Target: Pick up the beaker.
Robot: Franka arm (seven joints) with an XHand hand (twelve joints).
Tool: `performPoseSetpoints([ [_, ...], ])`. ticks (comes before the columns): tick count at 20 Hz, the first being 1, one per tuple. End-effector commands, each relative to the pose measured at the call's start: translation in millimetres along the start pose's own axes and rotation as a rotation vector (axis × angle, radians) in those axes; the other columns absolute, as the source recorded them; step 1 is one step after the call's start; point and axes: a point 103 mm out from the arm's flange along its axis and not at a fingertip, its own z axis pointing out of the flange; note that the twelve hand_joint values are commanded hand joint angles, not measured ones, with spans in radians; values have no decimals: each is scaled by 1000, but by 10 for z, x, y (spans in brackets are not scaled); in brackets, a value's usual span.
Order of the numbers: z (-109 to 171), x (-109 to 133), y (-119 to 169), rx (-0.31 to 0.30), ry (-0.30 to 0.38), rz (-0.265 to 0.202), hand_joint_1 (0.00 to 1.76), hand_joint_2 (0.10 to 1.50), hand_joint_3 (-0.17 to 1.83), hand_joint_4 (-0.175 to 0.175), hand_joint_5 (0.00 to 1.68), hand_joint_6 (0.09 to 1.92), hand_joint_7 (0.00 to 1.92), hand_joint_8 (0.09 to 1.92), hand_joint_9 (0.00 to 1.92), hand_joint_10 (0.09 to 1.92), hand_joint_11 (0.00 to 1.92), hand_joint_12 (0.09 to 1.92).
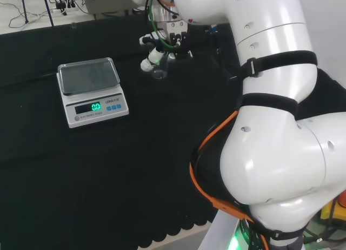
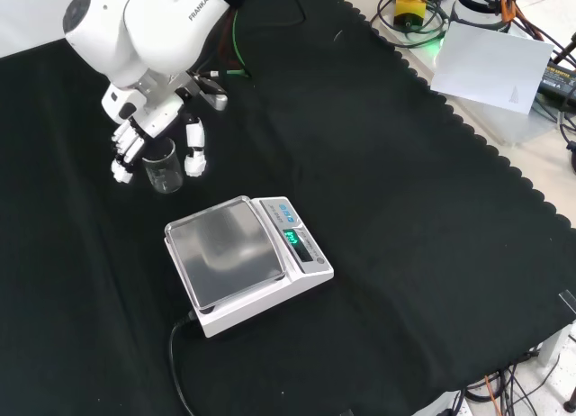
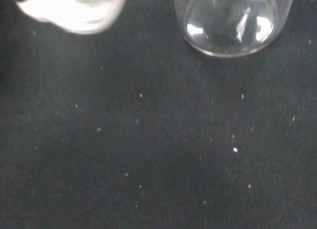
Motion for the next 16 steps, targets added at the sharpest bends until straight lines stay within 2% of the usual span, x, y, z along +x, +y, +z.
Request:
performPoseSetpoints([
  [1,92,-3,57,15,-12,27,983,621,585,38,361,87,156,788,399,879,273,1439],
  [4,135,1,102,7,-19,33,1066,586,690,34,428,87,184,843,440,888,394,1417],
  [5,152,3,118,2,-18,32,1092,590,706,34,434,228,205,857,473,884,438,1397],
  [8,189,19,164,-12,-26,28,1191,608,779,14,395,1003,297,932,628,878,617,1302],
  [10,200,23,181,-18,-30,31,1252,617,818,-15,453,1295,373,1005,695,972,723,1238],
  [13,203,31,196,-21,-32,30,1330,643,844,-79,565,1486,432,1216,721,1234,842,1139],
  [15,195,30,210,-24,-39,30,1193,809,732,-144,716,1464,436,1329,720,1334,846,1121],
  [16,193,41,216,-26,-43,33,1154,857,697,-160,751,1458,438,1375,720,1371,838,1121],
])
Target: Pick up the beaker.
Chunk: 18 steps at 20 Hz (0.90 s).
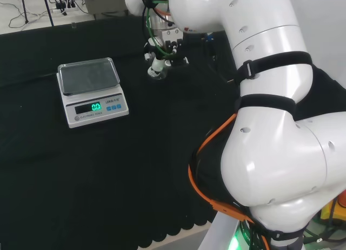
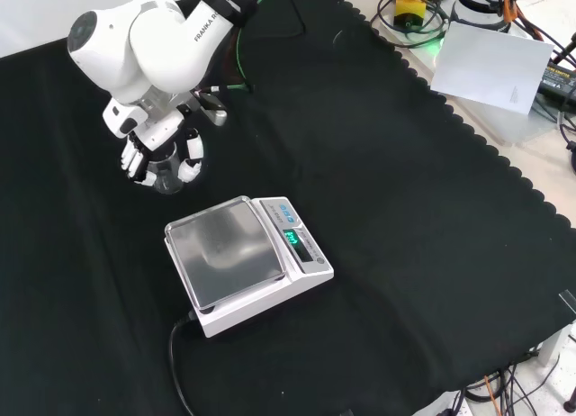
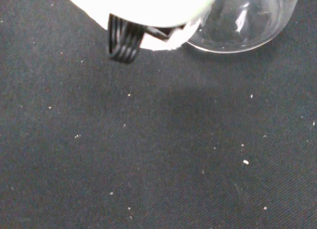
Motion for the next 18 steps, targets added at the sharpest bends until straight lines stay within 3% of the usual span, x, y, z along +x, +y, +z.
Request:
performPoseSetpoints([
  [1,4,15,22,-4,-12,3,1216,966,521,-168,726,1464,434,1410,708,1413,826,1127],
  [3,3,17,26,-3,-13,3,1306,1145,198,-174,683,1470,445,1466,689,1455,809,1144],
  [5,1,17,29,-5,-11,3,1335,1210,73,-175,670,1470,457,1488,684,1465,804,1152],
  [10,-36,5,15,-17,-7,0,1344,1232,26,-175,669,1467,488,1518,686,1466,805,1159],
  [18,-378,17,-68,-40,-46,-18,1345,1236,18,-175,670,1468,509,1547,687,1466,807,1167],
])
